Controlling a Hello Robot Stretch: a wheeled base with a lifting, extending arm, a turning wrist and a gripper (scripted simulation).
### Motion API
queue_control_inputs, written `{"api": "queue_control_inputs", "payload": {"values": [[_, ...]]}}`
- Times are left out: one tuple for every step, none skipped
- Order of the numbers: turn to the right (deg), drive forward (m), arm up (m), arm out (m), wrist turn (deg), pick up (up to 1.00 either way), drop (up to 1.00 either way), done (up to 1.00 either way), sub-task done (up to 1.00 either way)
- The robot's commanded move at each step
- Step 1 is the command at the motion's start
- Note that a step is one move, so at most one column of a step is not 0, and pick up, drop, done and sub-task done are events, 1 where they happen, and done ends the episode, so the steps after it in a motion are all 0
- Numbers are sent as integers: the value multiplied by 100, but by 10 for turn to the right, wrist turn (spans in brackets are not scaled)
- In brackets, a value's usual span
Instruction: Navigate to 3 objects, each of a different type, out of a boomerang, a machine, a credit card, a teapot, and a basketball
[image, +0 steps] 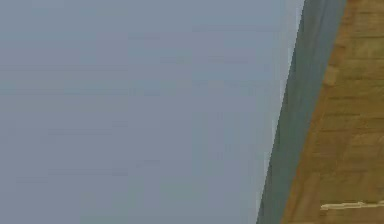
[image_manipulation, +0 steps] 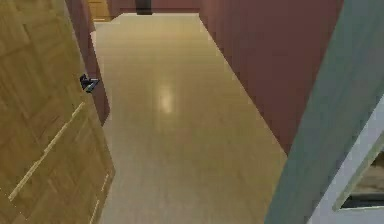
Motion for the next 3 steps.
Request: {"api": "queue_control_inputs", "payload": {"values": [[450, 0, 0, 0, 0, 0, 0, 0, 0], [360, 0, 0, 0, 0, 0, 0, 0, 0], [0, 100, 0, 0, 0, 0, 0, 0, 0]]}}
